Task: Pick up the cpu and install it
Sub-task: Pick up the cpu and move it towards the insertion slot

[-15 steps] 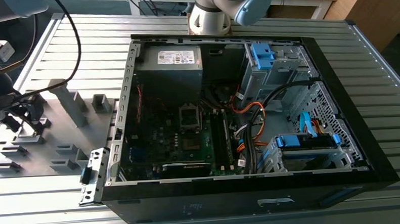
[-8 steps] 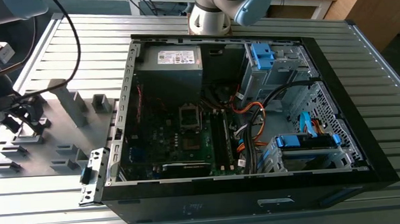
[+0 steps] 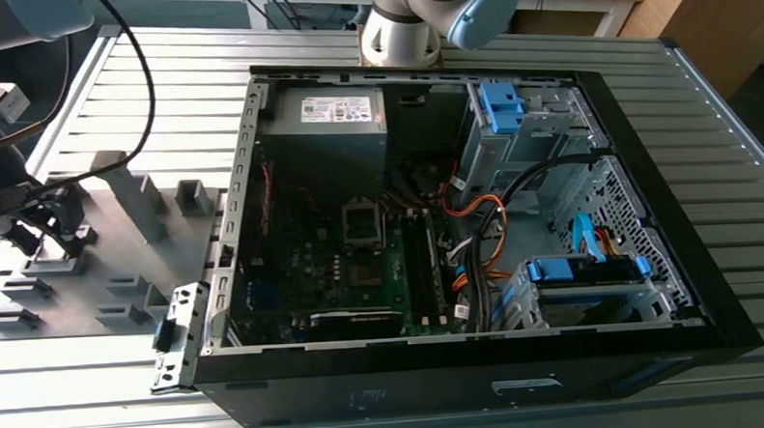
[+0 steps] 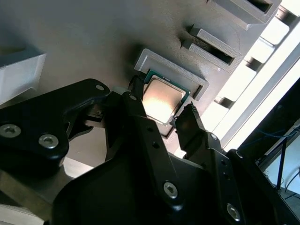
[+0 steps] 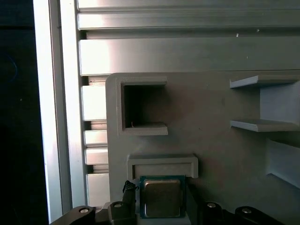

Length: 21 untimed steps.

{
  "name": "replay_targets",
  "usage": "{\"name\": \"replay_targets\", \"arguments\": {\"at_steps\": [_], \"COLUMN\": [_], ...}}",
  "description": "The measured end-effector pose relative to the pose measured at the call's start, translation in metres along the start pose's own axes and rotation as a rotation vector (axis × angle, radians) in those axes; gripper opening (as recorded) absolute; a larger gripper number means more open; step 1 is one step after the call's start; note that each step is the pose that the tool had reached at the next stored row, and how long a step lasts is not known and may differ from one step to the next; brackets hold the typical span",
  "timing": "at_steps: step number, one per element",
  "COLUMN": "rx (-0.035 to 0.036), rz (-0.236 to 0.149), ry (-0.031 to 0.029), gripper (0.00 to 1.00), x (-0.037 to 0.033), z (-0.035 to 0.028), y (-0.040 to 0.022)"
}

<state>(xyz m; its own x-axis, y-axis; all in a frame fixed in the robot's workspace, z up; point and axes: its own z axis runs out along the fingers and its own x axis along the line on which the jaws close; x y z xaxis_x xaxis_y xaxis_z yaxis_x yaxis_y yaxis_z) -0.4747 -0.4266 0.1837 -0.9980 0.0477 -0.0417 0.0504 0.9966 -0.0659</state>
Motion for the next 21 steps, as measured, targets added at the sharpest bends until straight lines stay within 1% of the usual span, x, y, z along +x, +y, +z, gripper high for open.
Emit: {"name": "replay_targets", "arguments": {"at_steps": [4,9,16,19,21], "rx": [0.0,-0.0008,-0.0008,-0.0015,-0.0016], "rz": [0.0,-0.016,-0.019,-0.034,-0.035], "ry": [-0.0001,-0.0014,-0.0014,-0.0027,-0.0028], "gripper": [0.55,0.55,0.55,0.55,0.55], "x": [0.0,-0.0005,-0.0007,-0.0009,-0.0009], "z": [0.0001,0.0006,0.0005,0.0006,0.0007], "y": [0.0,0.0001,0.0001,0.0001,0.0001]}}
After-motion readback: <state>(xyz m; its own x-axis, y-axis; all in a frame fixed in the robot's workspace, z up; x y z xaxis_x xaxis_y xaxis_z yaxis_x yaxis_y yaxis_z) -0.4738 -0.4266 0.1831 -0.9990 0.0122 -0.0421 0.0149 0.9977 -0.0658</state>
